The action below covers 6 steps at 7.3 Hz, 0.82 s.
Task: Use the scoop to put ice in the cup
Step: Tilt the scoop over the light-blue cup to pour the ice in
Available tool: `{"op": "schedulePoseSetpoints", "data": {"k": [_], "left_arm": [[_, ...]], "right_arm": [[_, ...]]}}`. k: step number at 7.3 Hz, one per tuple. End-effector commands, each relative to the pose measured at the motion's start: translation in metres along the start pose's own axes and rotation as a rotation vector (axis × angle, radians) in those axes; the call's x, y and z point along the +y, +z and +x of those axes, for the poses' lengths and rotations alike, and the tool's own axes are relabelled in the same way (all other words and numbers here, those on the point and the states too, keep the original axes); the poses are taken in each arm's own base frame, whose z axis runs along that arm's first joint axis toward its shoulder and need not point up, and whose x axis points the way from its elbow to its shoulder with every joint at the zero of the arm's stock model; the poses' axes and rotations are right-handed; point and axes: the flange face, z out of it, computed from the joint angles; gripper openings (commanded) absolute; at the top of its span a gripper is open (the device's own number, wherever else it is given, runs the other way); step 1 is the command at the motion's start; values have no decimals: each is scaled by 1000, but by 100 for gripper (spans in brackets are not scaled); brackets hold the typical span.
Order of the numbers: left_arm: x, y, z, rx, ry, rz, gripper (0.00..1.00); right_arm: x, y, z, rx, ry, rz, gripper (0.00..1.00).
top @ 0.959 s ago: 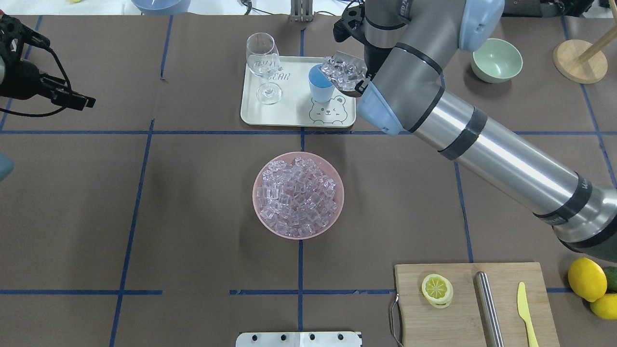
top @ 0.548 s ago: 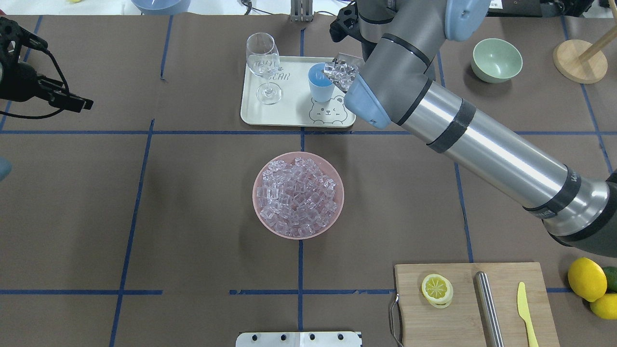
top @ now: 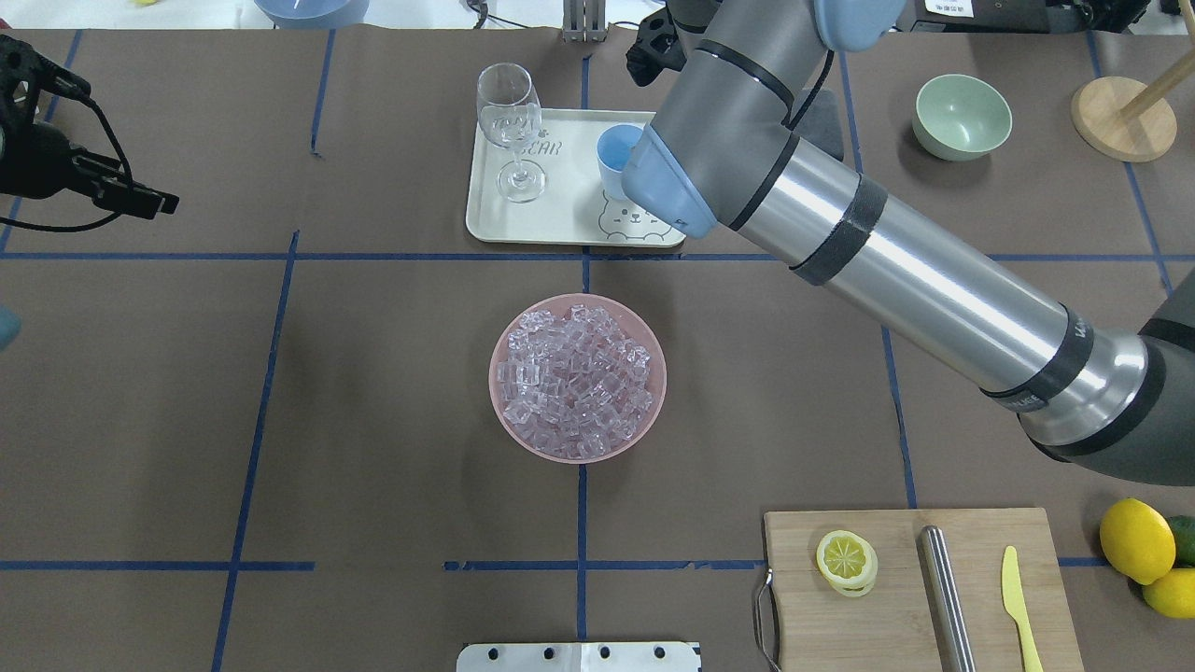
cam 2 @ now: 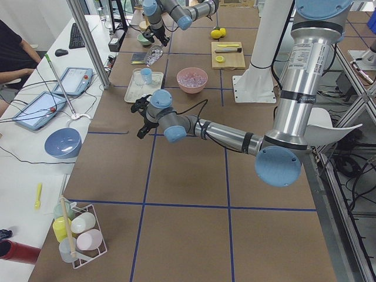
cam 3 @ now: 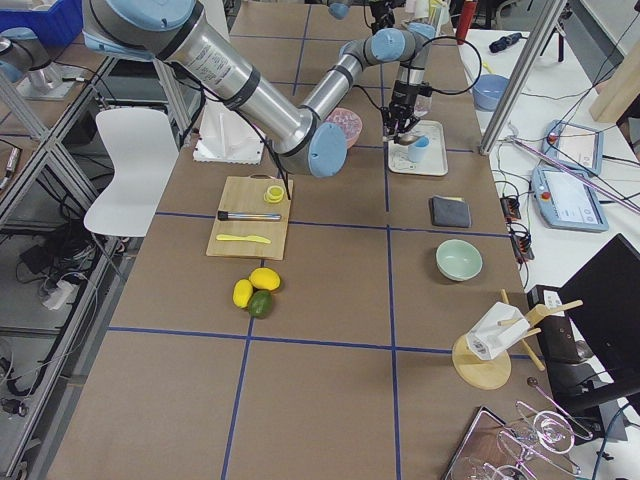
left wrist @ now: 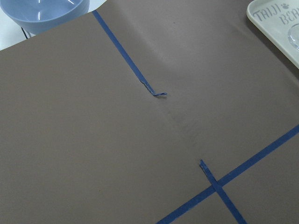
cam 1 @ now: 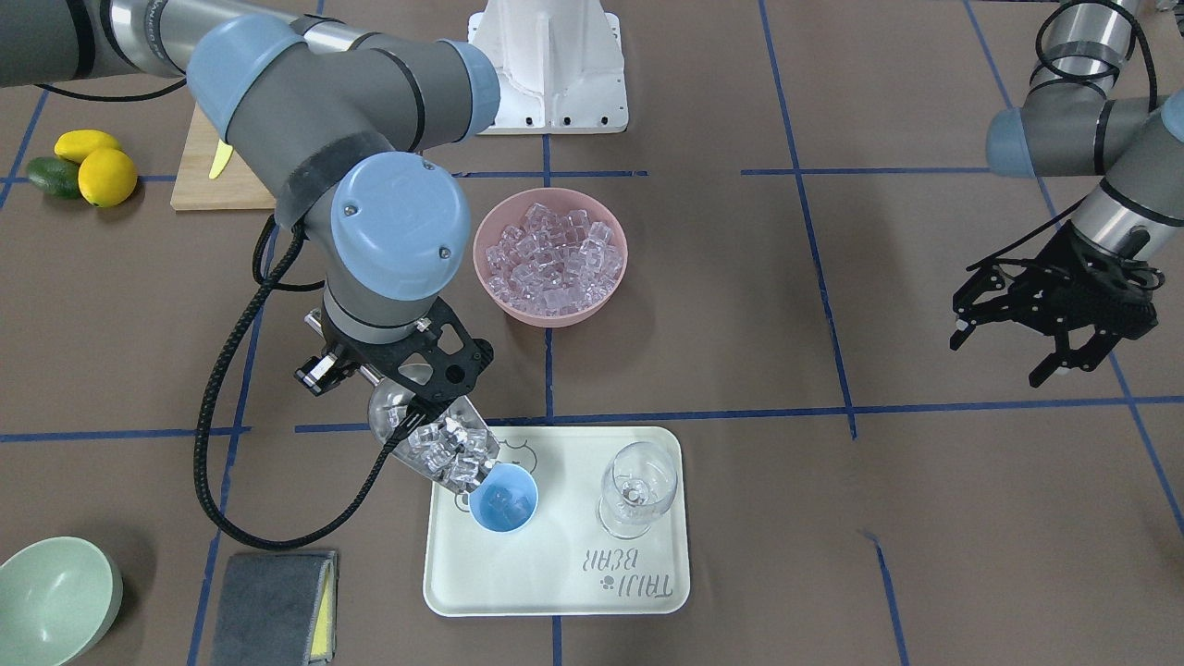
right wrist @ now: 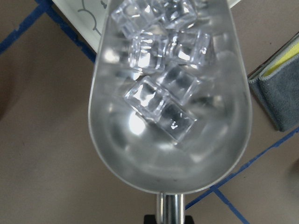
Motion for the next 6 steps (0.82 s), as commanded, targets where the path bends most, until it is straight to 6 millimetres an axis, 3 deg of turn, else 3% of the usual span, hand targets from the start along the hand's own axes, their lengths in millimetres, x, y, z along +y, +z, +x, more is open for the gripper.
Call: {"op": "schedulePoseSetpoints", "data": {"k": [1,3,6], "left_arm": [[1,1,-1,-1,-1,-2,100],[2,1,-2,-1,-2,-3,100],[3,1,-2,-1,-1,-2,100]], "right_arm": [[-1,-7,0,48,-33,-22,0],[-7,-18,2,111,-61,-54,0],[-12,-17,6,149,-81,-83,0]]}}
